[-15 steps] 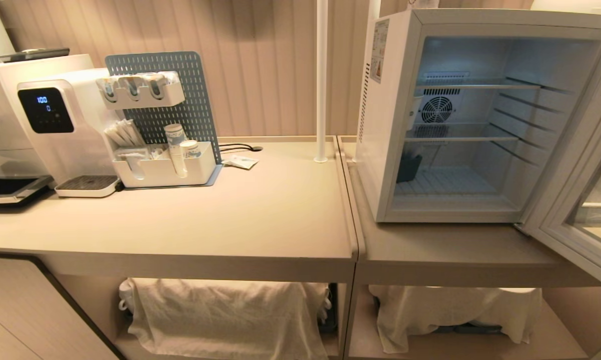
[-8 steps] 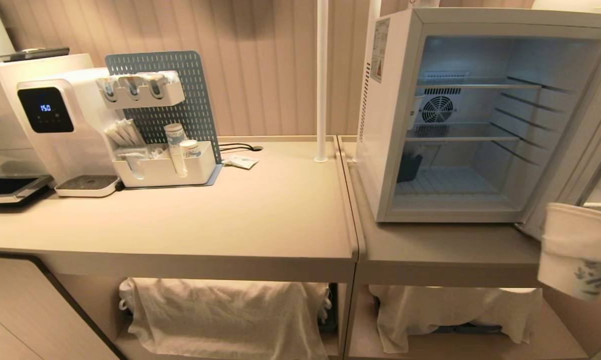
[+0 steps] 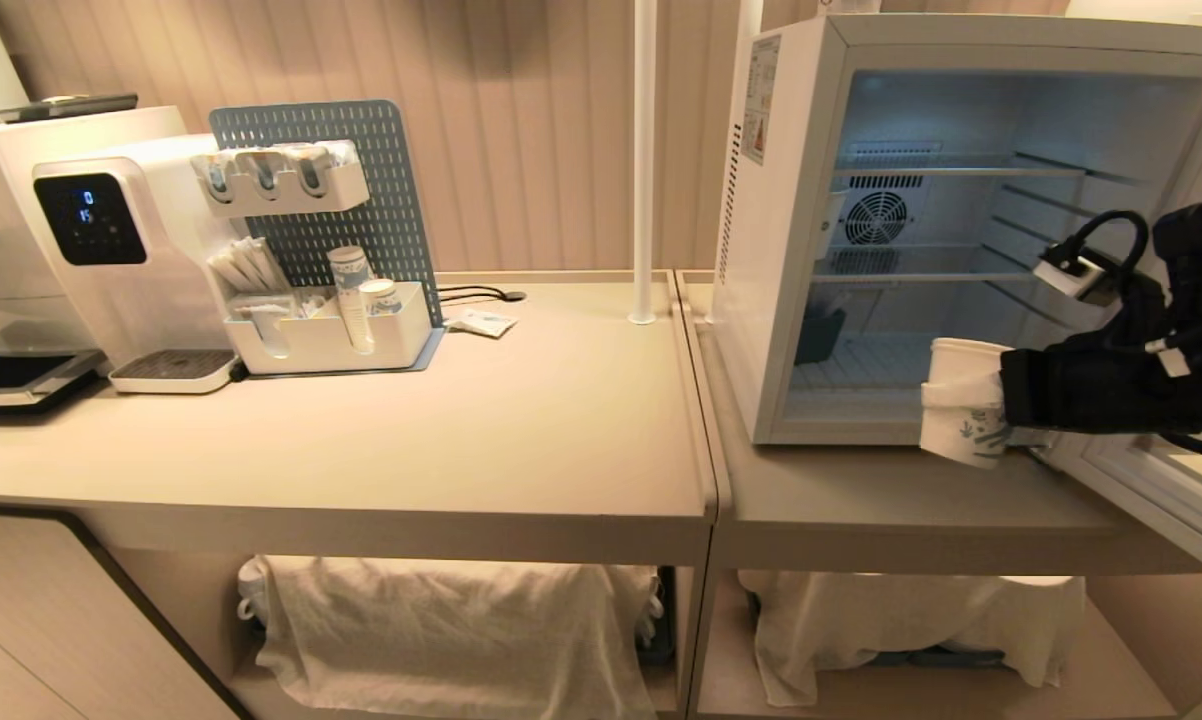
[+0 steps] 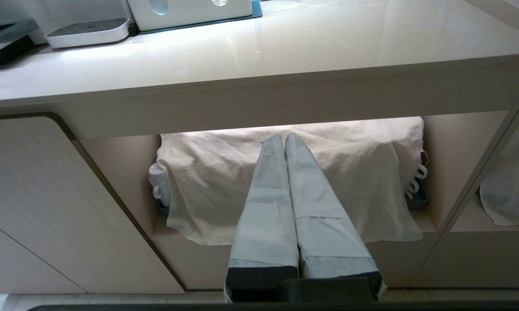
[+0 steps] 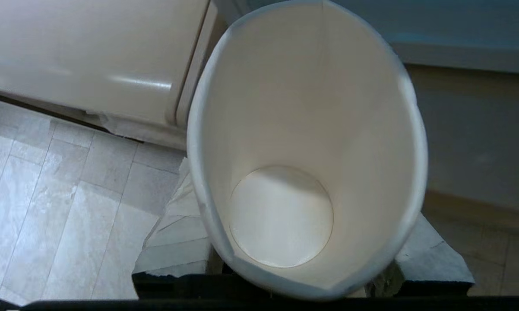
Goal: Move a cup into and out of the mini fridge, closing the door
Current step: Put the paper cup in the freezer
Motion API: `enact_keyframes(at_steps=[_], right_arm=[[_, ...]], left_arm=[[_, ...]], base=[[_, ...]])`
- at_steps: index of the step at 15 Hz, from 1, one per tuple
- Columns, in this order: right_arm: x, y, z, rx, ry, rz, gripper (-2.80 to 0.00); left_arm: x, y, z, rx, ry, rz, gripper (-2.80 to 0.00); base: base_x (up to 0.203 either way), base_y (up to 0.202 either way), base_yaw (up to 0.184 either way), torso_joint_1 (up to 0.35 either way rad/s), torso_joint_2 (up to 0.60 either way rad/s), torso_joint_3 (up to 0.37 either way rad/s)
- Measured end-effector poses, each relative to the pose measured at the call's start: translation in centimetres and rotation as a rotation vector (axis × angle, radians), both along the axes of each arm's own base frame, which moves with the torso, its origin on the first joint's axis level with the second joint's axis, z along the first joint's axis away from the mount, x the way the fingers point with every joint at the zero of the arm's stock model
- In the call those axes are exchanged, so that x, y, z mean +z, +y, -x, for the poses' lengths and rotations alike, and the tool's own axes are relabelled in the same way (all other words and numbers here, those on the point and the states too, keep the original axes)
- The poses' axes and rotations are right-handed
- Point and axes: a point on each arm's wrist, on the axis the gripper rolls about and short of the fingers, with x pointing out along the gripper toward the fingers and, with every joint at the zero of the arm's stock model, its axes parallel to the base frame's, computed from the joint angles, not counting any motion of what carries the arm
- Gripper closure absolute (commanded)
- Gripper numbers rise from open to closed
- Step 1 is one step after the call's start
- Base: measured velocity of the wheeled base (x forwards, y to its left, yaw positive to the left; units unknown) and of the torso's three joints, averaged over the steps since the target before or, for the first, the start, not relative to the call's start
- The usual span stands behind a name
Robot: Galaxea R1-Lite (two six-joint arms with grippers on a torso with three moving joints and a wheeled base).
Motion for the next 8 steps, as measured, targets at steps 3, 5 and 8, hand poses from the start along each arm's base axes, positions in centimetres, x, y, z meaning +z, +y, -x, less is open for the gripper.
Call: enact_keyframes(at_steps=[3, 5, 8], right_arm=[[-1.2, -0.9, -2.9, -0.024, -0.044, 0.008, 0.00], [-2.0, -1.2, -4.7, -0.019, -0.095, 0.037, 0.00], [-3.1, -1.5, -6.5, -0.007, -0.155, 0.072, 0.00]], left_arm=[[0.0, 0.0, 0.0, 0.000, 0.000, 0.000, 0.00], [0.0, 0.0, 0.0, 0.000, 0.000, 0.000, 0.00], [0.0, 0.0, 0.0, 0.000, 0.000, 0.000, 0.00]], base=[[0.000, 0.000, 0.000, 0.000, 0.00, 0.000], [0.000, 0.000, 0.000, 0.000, 0.00, 0.000], [0.000, 0.000, 0.000, 0.000, 0.00, 0.000]])
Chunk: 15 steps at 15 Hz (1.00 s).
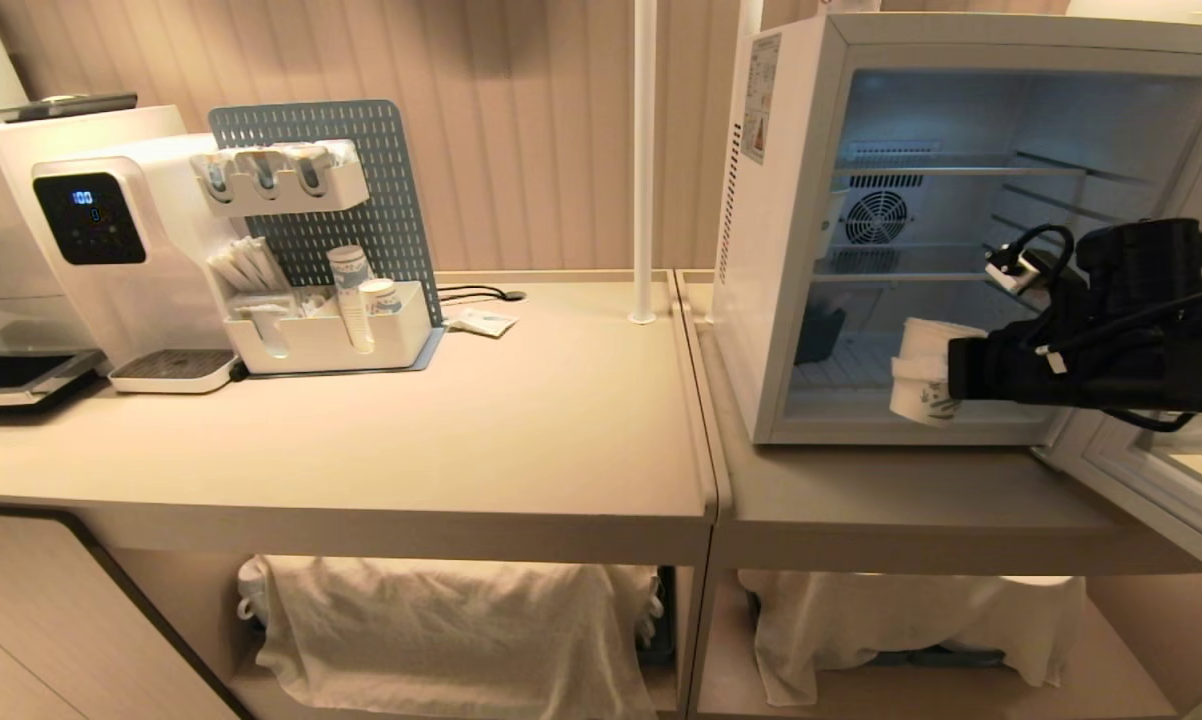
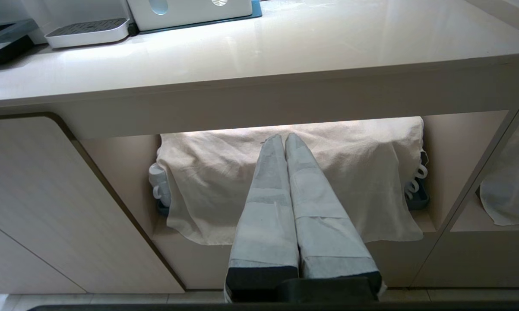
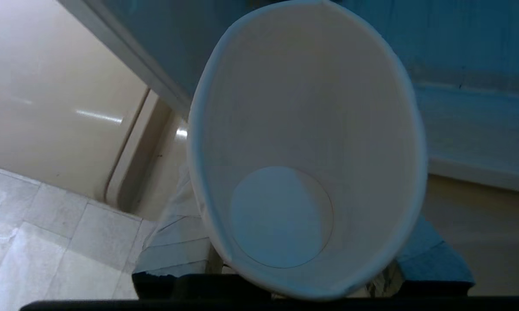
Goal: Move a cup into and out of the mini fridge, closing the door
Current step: Put the paper cup in the freezer
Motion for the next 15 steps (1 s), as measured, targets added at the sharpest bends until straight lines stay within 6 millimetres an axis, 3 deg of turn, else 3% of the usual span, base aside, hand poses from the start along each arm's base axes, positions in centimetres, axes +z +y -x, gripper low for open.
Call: enact_keyframes(at_steps=[6, 15], right_arm=[[-2.3, -0.2, -2.5, -0.028, -0.051, 0.030, 0.00], [-3.9, -0.7, -5.4, -0.085, -0.190, 0.052, 0.00]], left_arm=[[0.0, 0.0, 0.0, 0.000, 0.000, 0.000, 0.00], [0.0, 0.0, 0.0, 0.000, 0.000, 0.000, 0.00]], base=[[0.000, 0.000, 0.000, 0.000, 0.00, 0.000], [0.000, 0.000, 0.000, 0.000, 0.00, 0.000]])
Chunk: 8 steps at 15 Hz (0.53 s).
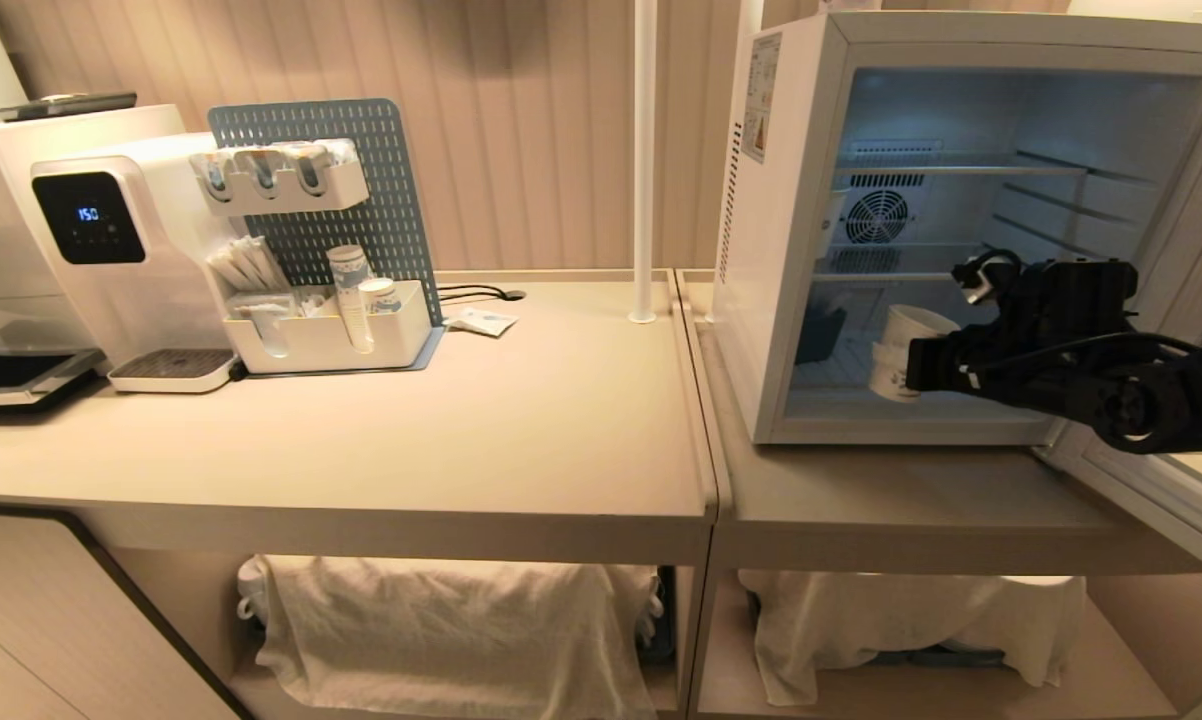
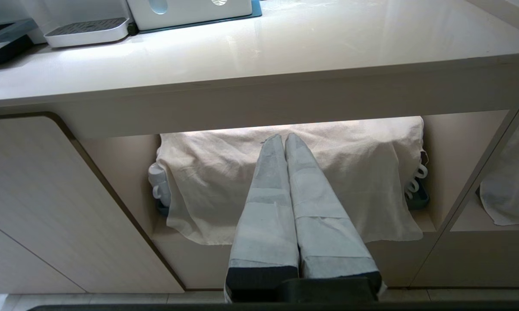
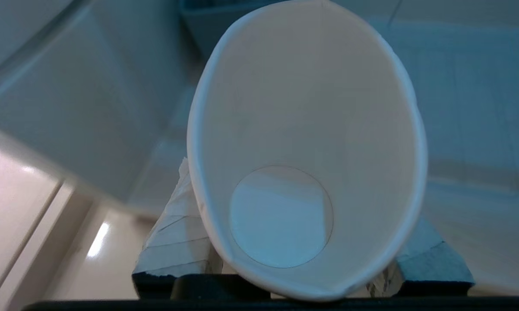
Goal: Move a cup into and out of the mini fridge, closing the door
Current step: Put the paper cup in the freezer
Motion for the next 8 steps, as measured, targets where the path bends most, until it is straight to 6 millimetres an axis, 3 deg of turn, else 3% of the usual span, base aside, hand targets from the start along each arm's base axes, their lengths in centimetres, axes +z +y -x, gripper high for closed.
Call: enact_keyframes(at_steps=[8], right_arm=[[-1.8, -0.5, -2.9, -0.086, -0.119, 0.037, 0.00]], left_arm=[[0.0, 0.0, 0.0, 0.000, 0.000, 0.000, 0.00]], base=[[0.000, 0.000, 0.000, 0.000, 0.00, 0.000]])
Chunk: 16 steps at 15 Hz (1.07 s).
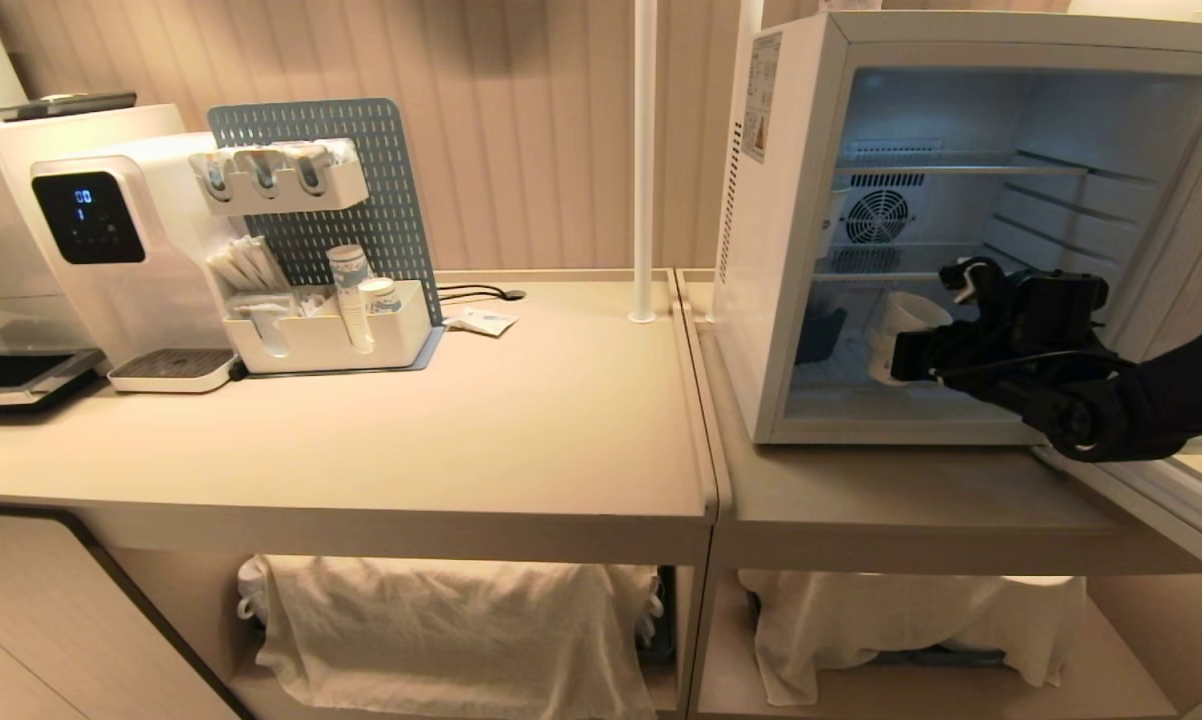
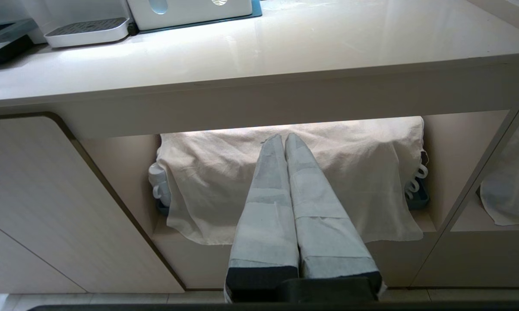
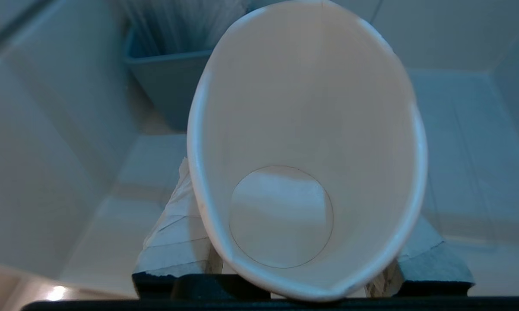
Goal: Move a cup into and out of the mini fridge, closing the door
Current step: Put the paper cup in the freezer
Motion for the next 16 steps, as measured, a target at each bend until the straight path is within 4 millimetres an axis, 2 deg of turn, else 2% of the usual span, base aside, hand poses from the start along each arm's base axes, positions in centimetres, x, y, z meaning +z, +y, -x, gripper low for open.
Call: enact_keyframes(at_steps=[5, 12, 13, 14, 16], right_arm=[[-1.1, -0.1, -1.2, 0.005, -0.001, 0.032, 0.00], [-1.9, 0.0, -1.5, 0.020, 0.019, 0.058, 0.00], [-2.0, 0.0, -1.6, 0.020, 0.017, 0.058, -0.22], [-2.0, 0.0, -1.7, 0.022, 0.017, 0.059, -2.80], [-1.9, 0.0, -1.9, 0.027, 0.010, 0.072, -2.80]], left_arm=[[0.0, 0.0, 0.0, 0.000, 0.000, 0.000, 0.00], [0.0, 0.0, 0.0, 0.000, 0.000, 0.000, 0.00], [0.0, 0.0, 0.0, 0.000, 0.000, 0.000, 0.00], [0.0, 0.0, 0.0, 0.001, 0.000, 0.000, 0.00], [0.0, 0.0, 0.0, 0.000, 0.000, 0.000, 0.00]], base=[[0.000, 0.000, 0.000, 0.000, 0.00, 0.000], [0.000, 0.000, 0.000, 0.000, 0.00, 0.000], [0.000, 0.000, 0.000, 0.000, 0.00, 0.000], [0.000, 0.000, 0.000, 0.000, 0.00, 0.000], [0.000, 0.000, 0.000, 0.000, 0.00, 0.000]])
